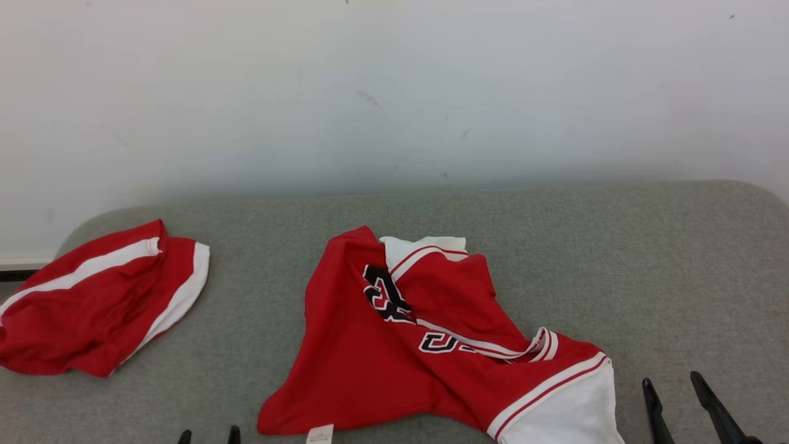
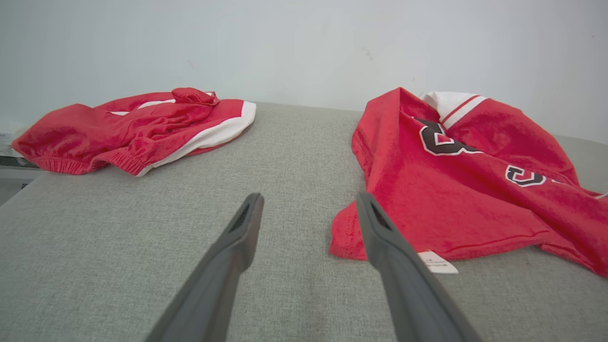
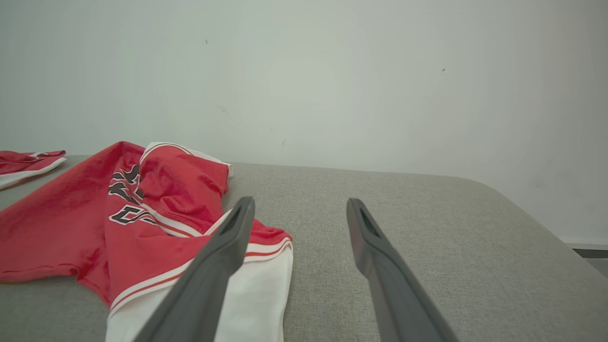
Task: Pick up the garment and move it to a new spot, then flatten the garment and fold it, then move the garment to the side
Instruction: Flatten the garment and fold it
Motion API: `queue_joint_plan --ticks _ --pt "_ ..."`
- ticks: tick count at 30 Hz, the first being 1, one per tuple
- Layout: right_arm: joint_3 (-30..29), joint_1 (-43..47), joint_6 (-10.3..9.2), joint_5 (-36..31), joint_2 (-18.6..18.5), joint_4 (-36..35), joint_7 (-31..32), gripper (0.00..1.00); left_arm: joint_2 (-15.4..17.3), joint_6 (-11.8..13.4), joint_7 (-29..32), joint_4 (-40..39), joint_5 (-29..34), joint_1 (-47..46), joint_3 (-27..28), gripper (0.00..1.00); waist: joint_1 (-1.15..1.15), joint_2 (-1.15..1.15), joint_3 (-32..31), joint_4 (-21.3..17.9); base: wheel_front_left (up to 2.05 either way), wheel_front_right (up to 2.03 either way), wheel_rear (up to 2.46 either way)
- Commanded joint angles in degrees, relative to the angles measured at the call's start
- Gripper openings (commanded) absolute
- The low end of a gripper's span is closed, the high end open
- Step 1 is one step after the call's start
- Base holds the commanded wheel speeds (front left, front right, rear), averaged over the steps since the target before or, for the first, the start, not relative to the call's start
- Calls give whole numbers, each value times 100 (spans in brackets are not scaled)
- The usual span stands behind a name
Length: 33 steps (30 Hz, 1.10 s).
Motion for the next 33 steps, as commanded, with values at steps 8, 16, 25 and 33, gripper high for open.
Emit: queue_joint_plan --ticks 8,16,25,33 --pt "109 72 -15 110 -232 -105 7 100 45 -337 -3 147 224 -179 -259 100 0 0 29 -42 0 0 0" --pt "1027 -60 -15 495 -838 701 743 100 590 -589 561 740 391 -593 -925 100 0 0 169 -115 0 0 0" --pt "1760 -561 -15 892 -894 1245 1365 100 1060 -642 1069 1038 317 -1091 -1358 100 0 0 442 -132 0 0 0" --pt "1917 -817 -15 1062 -863 1499 1245 100 1383 -642 1333 1147 309 -1476 -1765 100 0 0 608 -92 0 0 0"
